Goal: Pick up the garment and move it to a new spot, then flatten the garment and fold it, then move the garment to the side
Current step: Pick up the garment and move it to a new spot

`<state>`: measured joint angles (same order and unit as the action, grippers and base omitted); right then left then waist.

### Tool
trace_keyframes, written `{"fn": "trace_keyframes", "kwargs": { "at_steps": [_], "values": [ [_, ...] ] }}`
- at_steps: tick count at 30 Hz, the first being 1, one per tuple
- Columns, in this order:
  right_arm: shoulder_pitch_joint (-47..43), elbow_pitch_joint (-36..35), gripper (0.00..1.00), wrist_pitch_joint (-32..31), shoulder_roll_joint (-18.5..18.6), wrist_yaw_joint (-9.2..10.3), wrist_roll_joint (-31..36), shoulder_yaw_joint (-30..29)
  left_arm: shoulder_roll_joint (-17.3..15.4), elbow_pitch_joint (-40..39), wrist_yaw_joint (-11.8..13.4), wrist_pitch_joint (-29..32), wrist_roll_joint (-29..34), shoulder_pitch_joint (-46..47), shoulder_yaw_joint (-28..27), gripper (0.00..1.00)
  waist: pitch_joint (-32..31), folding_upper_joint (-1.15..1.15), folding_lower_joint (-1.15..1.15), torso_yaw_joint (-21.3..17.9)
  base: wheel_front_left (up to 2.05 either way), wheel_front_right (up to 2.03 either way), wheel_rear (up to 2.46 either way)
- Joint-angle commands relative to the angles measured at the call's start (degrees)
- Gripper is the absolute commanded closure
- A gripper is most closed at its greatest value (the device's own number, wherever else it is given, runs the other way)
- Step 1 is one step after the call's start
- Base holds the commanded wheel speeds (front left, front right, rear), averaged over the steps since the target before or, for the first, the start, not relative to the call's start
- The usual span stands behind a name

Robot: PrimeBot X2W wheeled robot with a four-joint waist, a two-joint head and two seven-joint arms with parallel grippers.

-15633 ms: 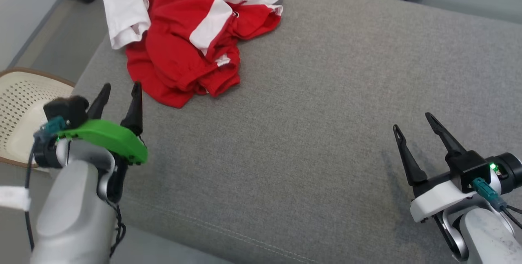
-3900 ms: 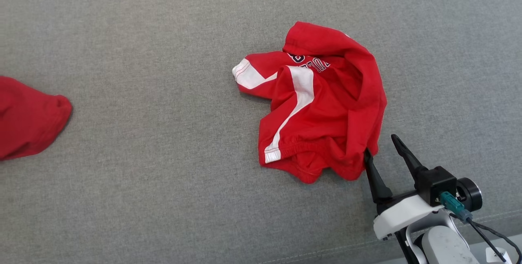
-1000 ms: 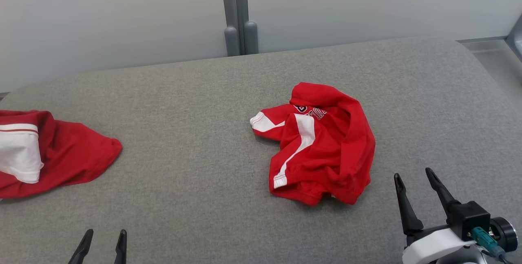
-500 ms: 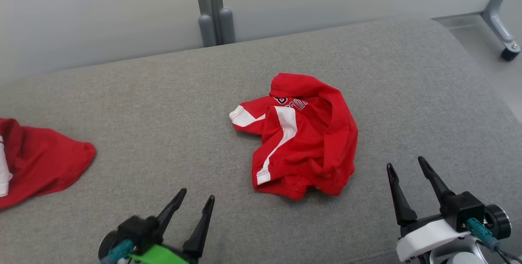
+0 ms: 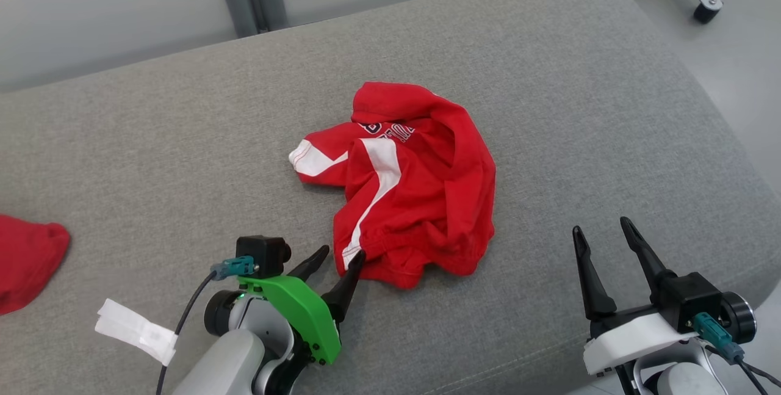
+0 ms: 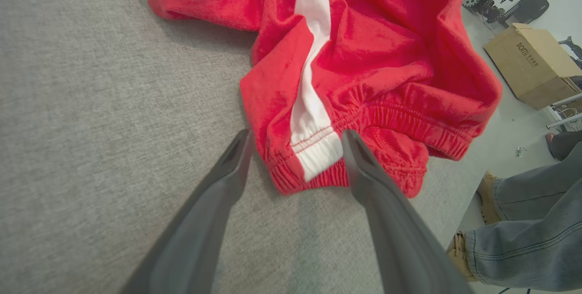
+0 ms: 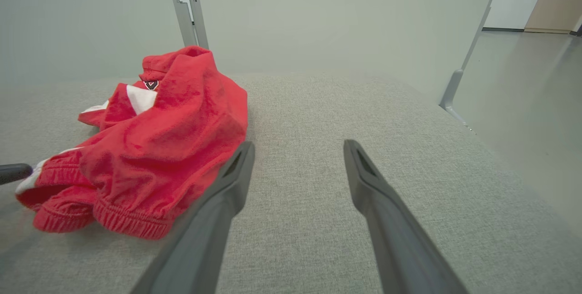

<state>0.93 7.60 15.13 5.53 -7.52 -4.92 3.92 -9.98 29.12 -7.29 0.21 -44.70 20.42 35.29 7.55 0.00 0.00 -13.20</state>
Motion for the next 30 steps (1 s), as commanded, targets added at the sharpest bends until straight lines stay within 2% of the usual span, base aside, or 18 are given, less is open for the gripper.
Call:
{"fn": "trace_keyframes", "kwargs": {
  "at_steps": [1, 6, 7, 8, 9, 10, 11, 14, 17, 24, 30],
  "values": [
    [0.8, -0.2, 0.0, 0.0, -0.4, 0.05, 0.2, -0.1, 0.1, 1.1, 0.1, 0.9, 0.0, 1.4, 0.3, 0.0, 1.8, 0.0, 0.0, -2.0, 0.0, 0.0, 0.0],
    [0.8, -0.1, 0.0, 0.0, -1.0, 0.06, 0.1, -0.4, 0.1, 3.4, 0.6, 2.2, 0.9, 2.8, 1.3, 0.0, 2.4, 0.0, 0.0, -2.7, 0.0, 0.0, 0.0],
    [0.8, -0.1, 0.0, 0.0, -1.1, 0.06, 0.2, -0.5, -0.2, 3.7, 0.5, 2.4, 1.2, 2.9, 1.7, 0.18, 2.4, 0.0, 0.0, -2.7, 0.0, 0.0, 0.0],
    [0.7, -0.1, 0.0, 0.0, -1.2, 0.06, 0.2, -0.6, -0.4, 3.9, 0.5, 2.4, 1.6, 3.1, 2.0, 0.48, 2.5, 0.0, 0.0, -2.7, 0.0, 0.0, 0.0],
    [0.7, -0.1, 0.0, 0.0, -1.3, 0.06, 0.3, -0.6, -0.6, 3.9, 0.5, 2.2, 1.6, 3.2, 2.2, 0.6, 2.5, 0.0, 0.0, -2.7, 0.0, 0.0, 0.0],
    [0.6, -0.1, 0.0, 0.0, -1.4, 0.06, 0.3, -0.7, -0.8, 3.8, 0.4, 2.1, 1.7, 3.2, 2.3, 0.89, 2.4, 0.0, 0.0, -2.7, 0.0, 0.0, 0.0],
    [0.6, 0.0, 0.0, 0.0, -1.5, 0.06, 0.3, -0.8, -1.1, 3.5, 0.4, 2.0, 1.8, 3.4, 2.3, 1.0, 2.4, 0.0, 0.0, -2.6, 0.0, 0.0, 0.0],
    [0.6, 0.2, 0.0, 0.0, -1.6, 0.06, 0.2, -1.2, -2.3, 1.0, 0.5, 2.7, 2.0, 4.0, 2.1, 1.0, 2.0, 0.0, 0.0, -2.3, 0.0, 0.0, 0.0],
    [0.3, 0.2, 0.0, 0.0, -1.7, 0.06, 0.1, -1.6, -4.9, -3.9, 1.0, 4.1, 2.5, 5.1, 1.5, 1.0, 1.8, 0.0, 0.0, -1.6, 0.0, 0.0, 0.0],
    [0.2, 0.3, 0.0, 0.0, -2.0, 0.06, 0.0, -1.6, -16.2, -20.5, 2.7, 11.6, 5.1, 12.5, -2.1, 1.0, 1.5, 0.0, 0.0, 0.4, 0.0, 0.0, 0.0],
    [1.1, 0.7, 0.0, 0.0, -2.3, 0.06, -0.2, -0.6, -23.5, -26.6, 2.6, 18.5, 6.9, 22.0, -5.3, 1.0, 1.2, 0.0, 0.0, 0.4, 0.0, 0.0, 0.0]
  ]
}}
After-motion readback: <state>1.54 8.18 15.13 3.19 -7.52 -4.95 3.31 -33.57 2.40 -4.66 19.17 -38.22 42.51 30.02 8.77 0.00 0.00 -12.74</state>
